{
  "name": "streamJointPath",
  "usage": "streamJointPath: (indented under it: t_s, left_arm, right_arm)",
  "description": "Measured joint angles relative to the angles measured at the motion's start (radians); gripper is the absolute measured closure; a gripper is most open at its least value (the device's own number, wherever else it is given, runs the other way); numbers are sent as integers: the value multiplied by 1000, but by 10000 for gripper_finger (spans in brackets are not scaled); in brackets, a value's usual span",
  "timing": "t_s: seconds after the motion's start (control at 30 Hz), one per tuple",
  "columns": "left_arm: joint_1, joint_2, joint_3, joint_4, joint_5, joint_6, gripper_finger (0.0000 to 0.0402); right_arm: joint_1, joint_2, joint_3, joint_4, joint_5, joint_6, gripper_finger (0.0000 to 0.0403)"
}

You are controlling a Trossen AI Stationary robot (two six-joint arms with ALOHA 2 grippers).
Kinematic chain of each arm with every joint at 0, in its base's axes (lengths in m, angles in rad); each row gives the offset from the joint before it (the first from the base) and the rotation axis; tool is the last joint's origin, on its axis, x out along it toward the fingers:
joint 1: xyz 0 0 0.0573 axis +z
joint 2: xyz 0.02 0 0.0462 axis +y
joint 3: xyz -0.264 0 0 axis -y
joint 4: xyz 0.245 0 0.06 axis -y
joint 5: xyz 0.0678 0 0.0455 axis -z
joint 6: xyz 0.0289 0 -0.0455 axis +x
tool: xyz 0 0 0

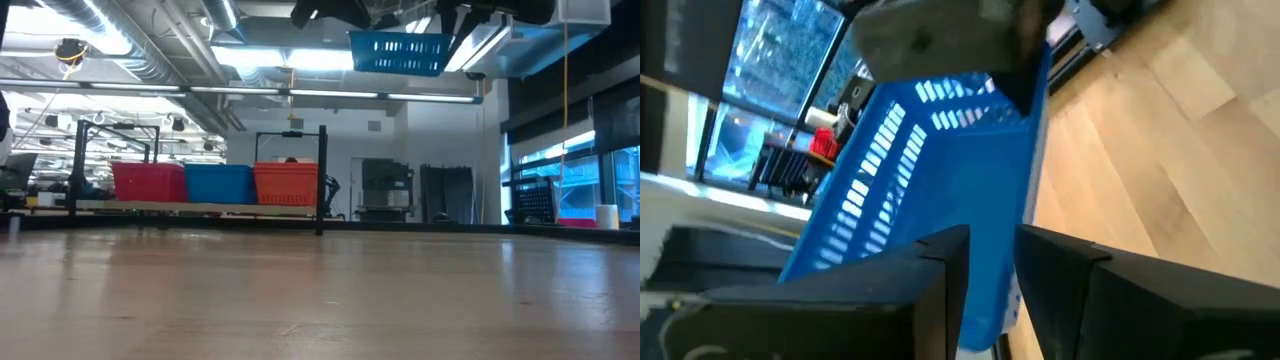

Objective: Stack baskets on shelf by color
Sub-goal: Stack the blue bin on the blue bins on the shelf

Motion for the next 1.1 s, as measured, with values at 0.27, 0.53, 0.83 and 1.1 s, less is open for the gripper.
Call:
streamJointPath:
  t_s: [0.27, 0.53, 0.83, 1.1]
  left_arm:
    - [11, 0, 0, -13, 6, -59, 324]
    - [-4, 0, 0, -31, 26, -78, 324]
    - [8, 0, 0, -30, 29, -78, 324]
    - [26, 0, 0, -31, 87, -83, 324]
  right_arm:
    - [0, 0, 0, -2, 2, 0, 403]
    - [0, 0, 0, -1, 3, 0, 403]
    - [0, 0, 0, -1, 3, -2, 403]
    - [0, 0, 0, -1, 5, -3, 403]
